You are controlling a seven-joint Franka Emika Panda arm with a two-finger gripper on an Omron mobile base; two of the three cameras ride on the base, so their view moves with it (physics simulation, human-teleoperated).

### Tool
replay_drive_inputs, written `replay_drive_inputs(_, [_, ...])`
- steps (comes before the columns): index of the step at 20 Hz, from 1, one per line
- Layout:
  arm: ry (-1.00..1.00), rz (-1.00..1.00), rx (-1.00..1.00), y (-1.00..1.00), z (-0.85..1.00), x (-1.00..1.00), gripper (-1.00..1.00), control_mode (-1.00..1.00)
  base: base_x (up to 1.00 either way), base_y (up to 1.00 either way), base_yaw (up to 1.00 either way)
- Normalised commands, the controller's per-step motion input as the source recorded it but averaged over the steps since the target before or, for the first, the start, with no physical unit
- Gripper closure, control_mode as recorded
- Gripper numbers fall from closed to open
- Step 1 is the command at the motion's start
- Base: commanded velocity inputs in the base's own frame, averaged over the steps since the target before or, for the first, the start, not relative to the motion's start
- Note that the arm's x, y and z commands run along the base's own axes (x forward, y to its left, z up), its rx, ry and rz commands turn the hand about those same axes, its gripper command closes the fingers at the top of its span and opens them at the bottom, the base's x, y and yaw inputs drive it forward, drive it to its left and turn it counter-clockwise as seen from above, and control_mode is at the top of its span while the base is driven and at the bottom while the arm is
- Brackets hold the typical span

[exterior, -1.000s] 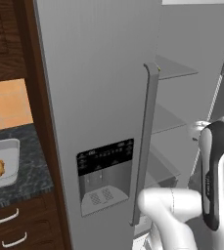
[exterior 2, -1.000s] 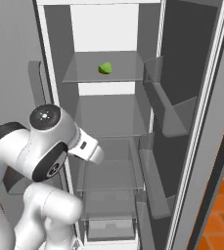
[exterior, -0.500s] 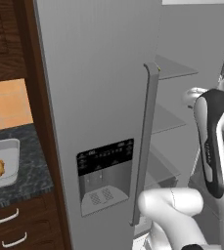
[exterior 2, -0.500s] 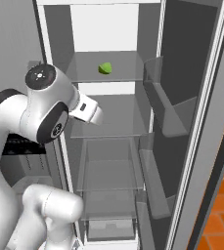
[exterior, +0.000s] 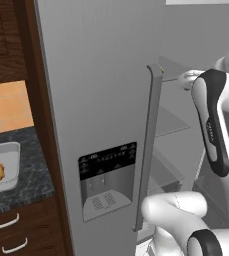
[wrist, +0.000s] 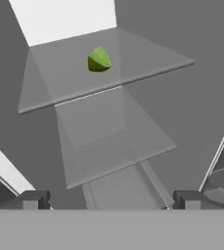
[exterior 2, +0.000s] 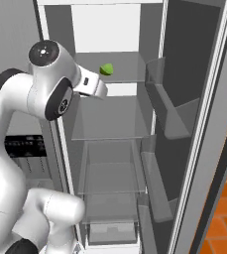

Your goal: Place one lemon wedge and one chicken drumstick in each tupperware on the nearby counter, to pack two identical lunches.

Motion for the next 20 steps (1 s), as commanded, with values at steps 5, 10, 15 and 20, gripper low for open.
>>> replay_drive_inputs(5, [-0.17, 0.15, -0.05, 0.14, 0.24, 0.48, -1.0, -1.0, 0.0, 0.0, 0.0])
replay_drive_inputs(10, [-0.02, 0.02, -0.1, 0.23, 0.1, 0.5, -1.0, -1.0, 0.0, 0.0, 0.0])
replay_drive_inputs(15, [0.07, 0.0, -0.04, 0.12, -0.02, 0.61, -1.0, -1.0, 0.0, 0.0, 0.0])
replay_drive_inputs(20, [0.02, 0.0, 0.0, -0.04, -0.02, 0.56, -1.0, -1.0, 0.0, 0.0, 0.0])
